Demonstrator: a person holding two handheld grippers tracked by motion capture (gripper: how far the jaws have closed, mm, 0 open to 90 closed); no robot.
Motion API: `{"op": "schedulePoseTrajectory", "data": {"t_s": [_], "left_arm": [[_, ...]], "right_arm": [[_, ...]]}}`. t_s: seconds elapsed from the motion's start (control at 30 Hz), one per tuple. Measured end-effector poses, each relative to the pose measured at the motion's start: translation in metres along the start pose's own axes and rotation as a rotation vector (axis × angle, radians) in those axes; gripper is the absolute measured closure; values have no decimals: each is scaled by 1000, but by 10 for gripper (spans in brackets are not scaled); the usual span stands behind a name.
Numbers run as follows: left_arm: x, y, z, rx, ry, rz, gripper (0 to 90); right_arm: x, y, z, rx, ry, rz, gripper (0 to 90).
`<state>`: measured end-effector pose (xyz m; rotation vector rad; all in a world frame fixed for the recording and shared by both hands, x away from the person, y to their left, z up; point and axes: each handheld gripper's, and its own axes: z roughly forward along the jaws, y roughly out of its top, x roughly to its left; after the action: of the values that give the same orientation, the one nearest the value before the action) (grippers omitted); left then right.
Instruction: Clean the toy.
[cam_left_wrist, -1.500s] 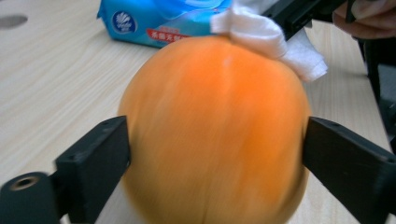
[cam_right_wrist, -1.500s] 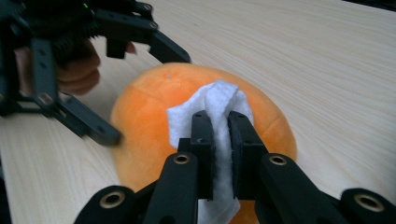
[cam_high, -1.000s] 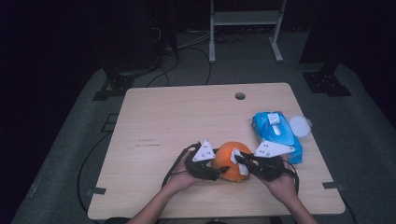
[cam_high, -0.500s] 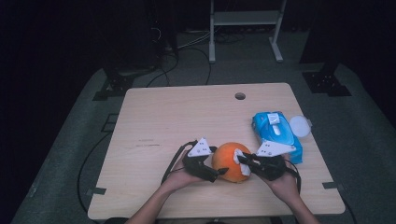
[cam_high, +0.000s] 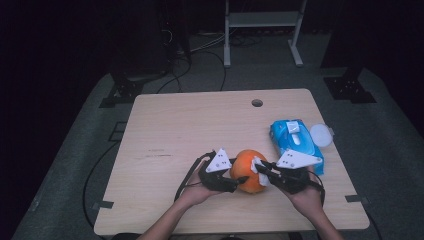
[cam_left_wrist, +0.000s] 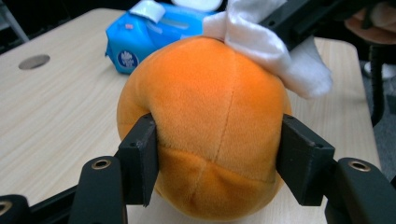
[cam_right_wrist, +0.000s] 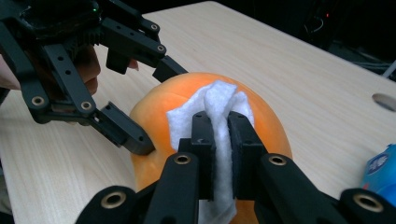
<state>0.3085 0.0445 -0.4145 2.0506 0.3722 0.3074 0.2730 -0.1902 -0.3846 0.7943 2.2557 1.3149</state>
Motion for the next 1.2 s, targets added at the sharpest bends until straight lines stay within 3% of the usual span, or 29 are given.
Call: {"op": "schedulePoseTrajectory", "data": {"t_s": [0.1, 0.17, 0.23, 0.37, 0.43, 0.5, 0.57, 0.6, 0.63, 0.67, 0.77, 0.83, 0.87, 1.03, 1.07, 1.2], "left_arm": [[-3, 2, 1, 2, 6, 8, 371], [-5, 3, 3, 23, 24, 37, 361], [-5, 0, 4, 32, 29, 38, 350], [0, -3, 5, 24, 24, 4, 315], [1, -4, 6, 15, 12, -21, 289], [1, -3, 6, 18, 10, -15, 285], [-3, -1, 7, 19, 16, 5, 285], [-8, 1, 8, 27, 23, 41, 284], [-8, 1, 8, 27, 23, 41, 283], [-15, 3, 10, 31, 32, 86, 283], [-19, 4, 10, 41, 44, 120, 282], [-17, 2, 10, 39, 41, 115, 283], [-16, 1, 10, 35, 39, 106, 283], [-11, -2, 9, 38, 30, 87, 281], [-11, -3, 9, 35, 27, 77, 280], [-12, -1, 10, 35, 20, 90, 269]], "right_arm": [[11, 4, 1, -8, 18, -31, 814], [25, 11, 7, 3, 37, -89, 814], [27, 10, 10, 21, 29, -109, 814], [15, 5, 7, 23, 19, -85, 814], [2, 0, 1, 26, -27, -58, 813], [0, 0, 0, 28, -31, -42, 813], [4, 1, 1, 27, -29, -55, 814], [16, 5, 5, 27, -7, -87, 814], [22, 7, 7, 27, 11, -102, 813], [29, 10, 11, 33, 27, -125, 813], [35, 11, 14, 38, 31, -154, 813], [33, 11, 13, 38, 24, -152, 813], [24, 10, 9, 22, 13, -124, 813], [6, 5, -1, 20, -45, -92, 813], [-7, 0, -5, 27, -67, -54, 813], [-9, -2, -5, 26, -58, -26, 813]]}}
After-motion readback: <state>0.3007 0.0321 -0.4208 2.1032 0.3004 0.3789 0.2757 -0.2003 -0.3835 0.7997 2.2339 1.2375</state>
